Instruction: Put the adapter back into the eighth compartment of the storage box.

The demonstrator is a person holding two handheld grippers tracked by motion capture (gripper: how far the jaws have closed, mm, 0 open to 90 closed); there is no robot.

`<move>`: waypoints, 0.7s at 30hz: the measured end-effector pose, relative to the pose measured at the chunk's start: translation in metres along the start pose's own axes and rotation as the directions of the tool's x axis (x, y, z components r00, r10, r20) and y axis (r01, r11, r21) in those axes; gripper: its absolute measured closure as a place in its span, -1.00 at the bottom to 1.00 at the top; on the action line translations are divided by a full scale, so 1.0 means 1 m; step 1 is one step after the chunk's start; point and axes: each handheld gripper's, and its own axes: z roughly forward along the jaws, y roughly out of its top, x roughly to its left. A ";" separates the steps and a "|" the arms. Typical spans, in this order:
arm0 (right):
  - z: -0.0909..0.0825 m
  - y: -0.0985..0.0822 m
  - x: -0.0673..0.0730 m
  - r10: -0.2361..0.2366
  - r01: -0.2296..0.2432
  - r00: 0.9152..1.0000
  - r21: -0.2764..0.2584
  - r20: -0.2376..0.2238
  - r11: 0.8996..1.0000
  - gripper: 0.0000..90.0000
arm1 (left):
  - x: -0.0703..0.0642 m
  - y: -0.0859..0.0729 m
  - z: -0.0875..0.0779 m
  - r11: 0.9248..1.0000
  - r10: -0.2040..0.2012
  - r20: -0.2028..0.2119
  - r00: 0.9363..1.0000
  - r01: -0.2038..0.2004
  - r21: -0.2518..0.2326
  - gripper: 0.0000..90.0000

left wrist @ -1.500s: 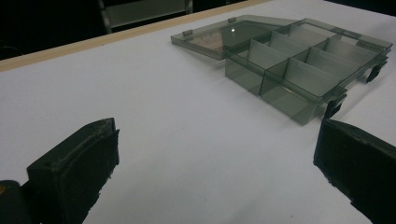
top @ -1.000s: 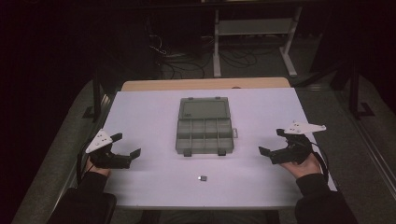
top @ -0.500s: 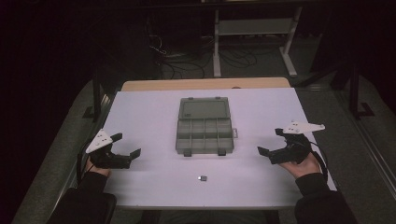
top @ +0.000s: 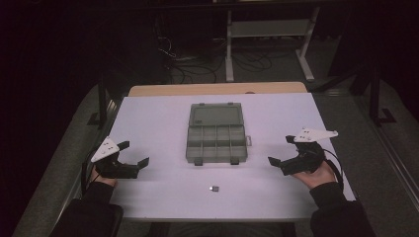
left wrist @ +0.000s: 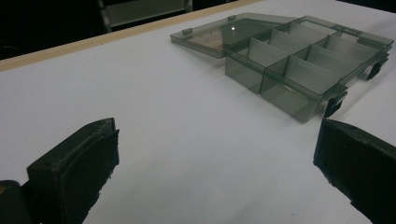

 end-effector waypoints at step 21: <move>0.008 0.010 0.011 -0.045 0.047 0.998 0.054 -0.038 0.997 -1.00 | 0.000 0.000 0.000 1.000 0.001 -0.005 1.000 -0.001 0.003 -1.00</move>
